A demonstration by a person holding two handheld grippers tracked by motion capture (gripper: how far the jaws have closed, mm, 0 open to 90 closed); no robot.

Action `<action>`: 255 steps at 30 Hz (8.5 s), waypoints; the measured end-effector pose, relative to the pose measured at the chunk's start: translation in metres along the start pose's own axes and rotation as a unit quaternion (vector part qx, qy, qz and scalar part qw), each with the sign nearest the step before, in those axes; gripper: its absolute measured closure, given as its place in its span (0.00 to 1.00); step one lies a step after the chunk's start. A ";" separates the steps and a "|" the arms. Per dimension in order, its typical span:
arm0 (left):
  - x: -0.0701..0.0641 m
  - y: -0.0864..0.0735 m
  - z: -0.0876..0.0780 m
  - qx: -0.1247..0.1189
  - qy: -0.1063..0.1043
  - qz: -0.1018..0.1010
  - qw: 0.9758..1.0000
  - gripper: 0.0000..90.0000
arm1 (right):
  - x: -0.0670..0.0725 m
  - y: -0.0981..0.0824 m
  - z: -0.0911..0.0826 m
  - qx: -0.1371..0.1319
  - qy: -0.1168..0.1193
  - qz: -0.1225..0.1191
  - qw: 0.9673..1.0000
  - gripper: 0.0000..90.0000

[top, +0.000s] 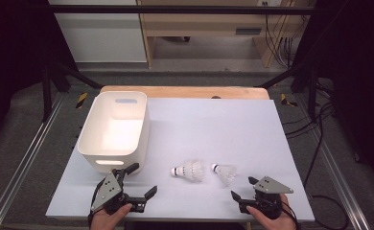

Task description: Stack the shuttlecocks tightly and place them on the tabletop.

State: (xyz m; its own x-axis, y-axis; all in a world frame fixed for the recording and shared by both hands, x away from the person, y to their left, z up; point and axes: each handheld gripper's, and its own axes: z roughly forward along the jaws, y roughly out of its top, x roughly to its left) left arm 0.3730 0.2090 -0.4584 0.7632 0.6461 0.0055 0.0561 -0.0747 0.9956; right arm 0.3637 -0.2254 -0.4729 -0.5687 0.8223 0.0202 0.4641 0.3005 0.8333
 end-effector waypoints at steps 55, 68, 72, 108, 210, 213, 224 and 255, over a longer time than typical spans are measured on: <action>-0.003 -0.002 0.003 0.007 -0.010 0.006 1.000 0.05 | -0.002 0.030 0.052 -0.014 0.049 0.023 0.998 0.98; -0.003 -0.002 0.004 0.012 -0.009 0.012 1.000 0.05 | 0.000 0.034 0.043 -0.025 0.068 0.007 0.997 0.99; -0.003 -0.002 0.003 0.010 -0.009 0.008 1.000 0.04 | -0.002 0.035 0.040 -0.023 0.077 0.002 0.997 0.99; -0.004 0.000 0.003 0.004 -0.017 0.013 1.000 0.04 | 0.011 0.069 0.056 0.004 0.151 -0.032 0.988 0.99; -0.004 -0.001 0.005 0.012 -0.019 0.013 1.000 0.04 | 0.021 0.056 0.079 0.050 0.174 -0.047 0.982 0.70; -0.005 -0.001 0.005 0.012 -0.019 0.014 1.000 0.04 | 0.020 0.056 0.073 0.044 0.173 -0.046 0.983 0.72; -0.005 -0.001 0.005 0.013 -0.020 0.014 1.000 0.04 | 0.021 0.055 0.079 0.055 0.180 -0.041 0.981 1.00; -0.006 -0.002 0.006 0.018 -0.025 0.015 0.999 0.04 | 0.024 0.057 0.091 0.052 0.196 -0.036 0.979 0.71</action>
State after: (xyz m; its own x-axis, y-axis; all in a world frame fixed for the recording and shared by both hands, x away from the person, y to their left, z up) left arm 0.3728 0.2007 -0.4610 0.7961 0.6044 0.0305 0.0550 -0.1225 0.9909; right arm 0.4384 -0.1447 -0.4753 -0.8097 0.5547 0.1914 0.4689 0.4156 0.7794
